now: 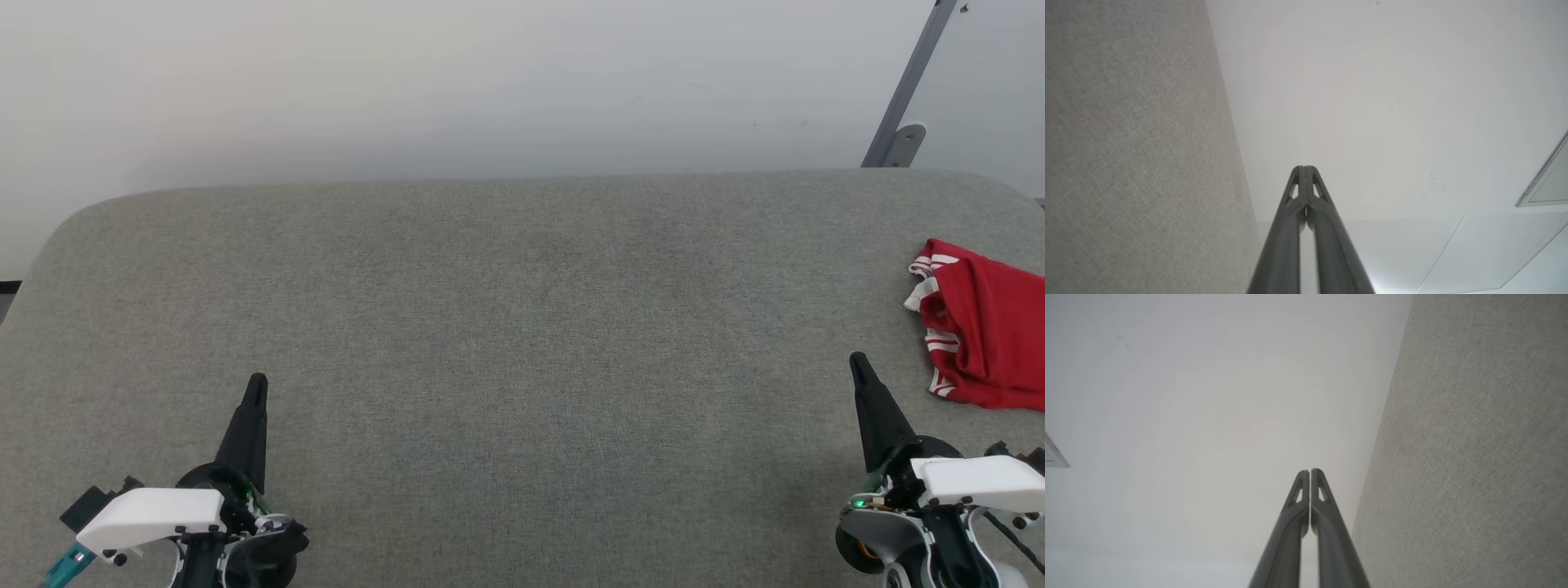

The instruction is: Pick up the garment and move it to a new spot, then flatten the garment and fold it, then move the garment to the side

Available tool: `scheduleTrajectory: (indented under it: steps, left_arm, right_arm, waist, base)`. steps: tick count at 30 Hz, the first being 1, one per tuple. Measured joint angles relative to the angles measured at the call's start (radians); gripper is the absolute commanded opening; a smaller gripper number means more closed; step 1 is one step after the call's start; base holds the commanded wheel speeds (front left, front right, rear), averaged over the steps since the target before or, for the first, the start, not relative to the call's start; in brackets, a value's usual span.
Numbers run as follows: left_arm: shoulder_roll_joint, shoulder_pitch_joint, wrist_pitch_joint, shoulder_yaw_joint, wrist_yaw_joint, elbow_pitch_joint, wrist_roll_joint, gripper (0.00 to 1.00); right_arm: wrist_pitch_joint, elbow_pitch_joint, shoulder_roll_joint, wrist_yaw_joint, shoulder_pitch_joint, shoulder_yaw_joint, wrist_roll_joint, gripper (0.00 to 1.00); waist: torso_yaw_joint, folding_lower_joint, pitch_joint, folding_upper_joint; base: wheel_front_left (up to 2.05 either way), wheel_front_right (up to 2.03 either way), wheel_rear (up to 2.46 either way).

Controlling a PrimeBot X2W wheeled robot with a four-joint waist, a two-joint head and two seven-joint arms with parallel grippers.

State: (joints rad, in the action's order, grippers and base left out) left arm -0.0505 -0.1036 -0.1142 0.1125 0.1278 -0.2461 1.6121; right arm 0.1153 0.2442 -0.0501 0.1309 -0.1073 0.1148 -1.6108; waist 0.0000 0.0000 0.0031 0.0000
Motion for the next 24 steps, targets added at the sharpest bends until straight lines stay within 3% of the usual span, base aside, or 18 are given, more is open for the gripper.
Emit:
scheduleTrajectory:
  steps: [24]
  left_arm:
    - [0.0,0.0,0.0,0.0,0.0,0.0,0.0,0.0]
  right_arm:
    - [0.0,0.0,0.0,0.0,0.0,0.0,0.0,0.0]
  waist:
    - [0.0,0.0,0.0,0.0]
  base:
    - [0.0,0.0,0.0]
